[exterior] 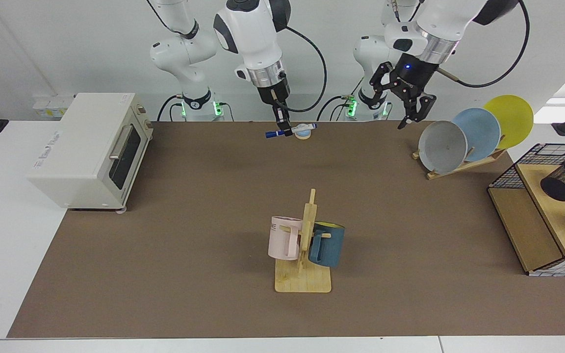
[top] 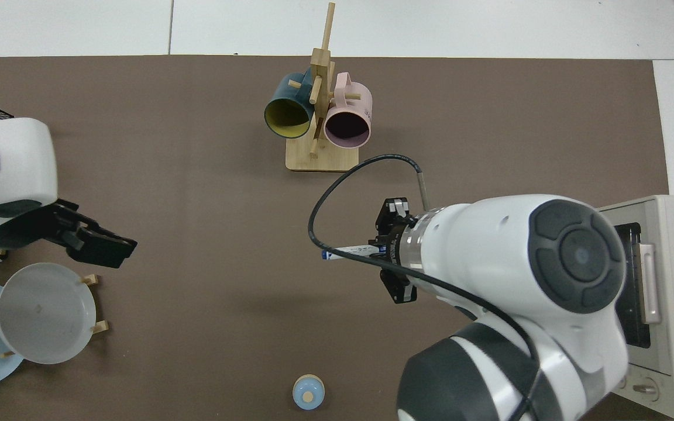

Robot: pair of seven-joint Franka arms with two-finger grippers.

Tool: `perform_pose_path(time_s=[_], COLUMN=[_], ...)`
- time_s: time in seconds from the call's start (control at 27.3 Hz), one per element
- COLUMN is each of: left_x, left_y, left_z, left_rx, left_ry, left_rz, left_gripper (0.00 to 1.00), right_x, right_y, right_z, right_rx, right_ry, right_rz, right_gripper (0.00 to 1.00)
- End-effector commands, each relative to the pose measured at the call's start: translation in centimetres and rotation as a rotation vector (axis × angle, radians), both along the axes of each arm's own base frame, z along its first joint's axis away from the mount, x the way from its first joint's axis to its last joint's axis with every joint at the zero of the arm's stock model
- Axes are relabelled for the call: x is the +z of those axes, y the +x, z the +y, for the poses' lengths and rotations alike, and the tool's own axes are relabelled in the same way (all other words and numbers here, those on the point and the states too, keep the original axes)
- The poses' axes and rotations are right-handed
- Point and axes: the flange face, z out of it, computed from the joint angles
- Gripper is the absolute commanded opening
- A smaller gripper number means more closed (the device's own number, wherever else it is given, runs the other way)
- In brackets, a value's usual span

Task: Put markers into pen holder
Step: 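Lift the marker with the right gripper while the left gripper reaches in, then bring the marker toward the left gripper while the left gripper approaches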

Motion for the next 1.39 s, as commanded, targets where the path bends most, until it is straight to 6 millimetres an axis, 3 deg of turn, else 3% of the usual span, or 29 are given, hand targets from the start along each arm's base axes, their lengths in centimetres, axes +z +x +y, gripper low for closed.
perform_pose_path(time_s=[0.0,0.29,0.55,0.99,1.06,1.35], left_x=[-0.9,-3.2,-6.7,-9.4,-10.0,-10.7], left_y=[-1.1,-2.0,-3.0,-4.4,-5.0,-5.5], left_z=[-3.1,-8.1,-12.7,-14.5,-15.6,-15.6], left_rx=[-0.190,-0.298,-0.360,-0.374,-0.390,-0.389], left_ry=[-0.013,-0.021,-0.048,-0.058,-0.056,-0.047], left_rz=[-0.054,-0.085,-0.069,-0.049,-0.040,-0.015], left_gripper=[0.97,0.97,0.98,0.97,0.95,0.82], right_x=[-0.2,0.0,0.0,0.3,0.8,1.1], right_y=[0.4,0.1,-0.5,-1.0,-0.9,-0.8], right_z=[-0.3,0.1,1.0,1.8,1.9,2.1], right_rx=[0.004,0.041,0.079,0.118,0.115,0.116], right_ry=[0.021,0.019,0.011,0.013,0.022,0.027], right_rz=[-0.005,-0.016,-0.021,-0.036,-0.042,-0.047], right_gripper=[0.00,0.00,0.00,0.00,0.00,0.00])
